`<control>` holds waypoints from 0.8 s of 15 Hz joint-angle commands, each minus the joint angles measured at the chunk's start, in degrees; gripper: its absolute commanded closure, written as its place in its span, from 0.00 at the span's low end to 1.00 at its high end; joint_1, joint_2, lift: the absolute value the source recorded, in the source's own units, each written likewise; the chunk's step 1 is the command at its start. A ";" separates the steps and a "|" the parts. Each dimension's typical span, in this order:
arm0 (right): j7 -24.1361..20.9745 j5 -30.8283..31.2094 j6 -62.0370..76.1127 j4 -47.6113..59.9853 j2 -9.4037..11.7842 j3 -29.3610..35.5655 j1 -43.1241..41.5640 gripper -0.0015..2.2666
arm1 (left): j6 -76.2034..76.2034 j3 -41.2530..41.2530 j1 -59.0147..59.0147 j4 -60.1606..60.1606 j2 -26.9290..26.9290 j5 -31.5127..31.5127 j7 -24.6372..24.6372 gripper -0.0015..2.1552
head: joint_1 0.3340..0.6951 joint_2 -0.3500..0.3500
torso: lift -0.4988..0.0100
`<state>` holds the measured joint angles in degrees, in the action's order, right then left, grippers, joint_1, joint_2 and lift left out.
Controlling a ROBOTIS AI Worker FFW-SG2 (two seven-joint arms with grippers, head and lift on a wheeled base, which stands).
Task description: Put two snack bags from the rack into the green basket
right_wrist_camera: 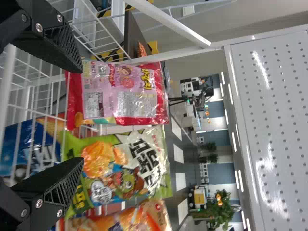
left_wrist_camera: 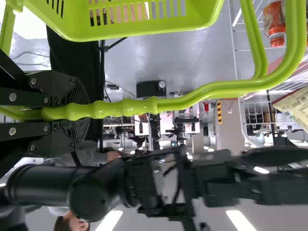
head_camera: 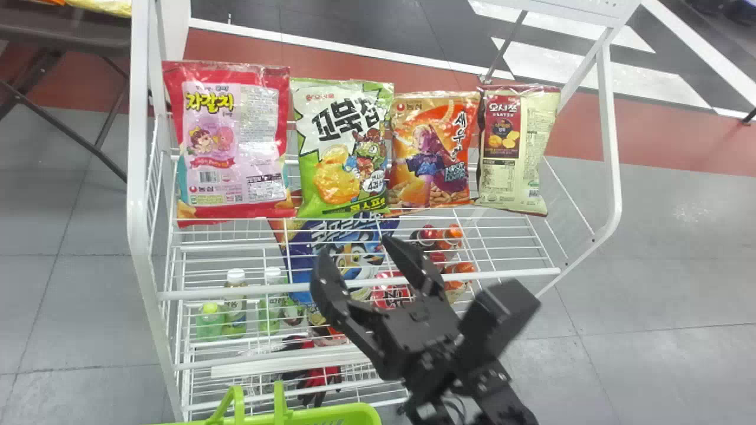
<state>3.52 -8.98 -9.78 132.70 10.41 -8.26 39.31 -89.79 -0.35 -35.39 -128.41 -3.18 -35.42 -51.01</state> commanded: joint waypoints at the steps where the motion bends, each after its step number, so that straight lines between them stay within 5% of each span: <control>1: -0.01 0.80 -5.12 -3.33 -1.00 -2.20 -8.02 0.08 | -0.24 0.08 0.06 0.00 -0.08 0.18 -0.14 0.68 | 1.00 0.00 | 0.97; 12: -0.18 1.68 -14.08 -28.20 -8.74 -8.52 -37.29 0.08 | -0.24 0.00 2.87 4.31 -0.25 0.44 -0.49 0.68 | 1.00 0.28 | 0.97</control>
<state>3.34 -7.49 -24.01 108.02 2.81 -16.01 5.42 -89.79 -0.35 -33.05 -124.84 -3.43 -35.02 -51.51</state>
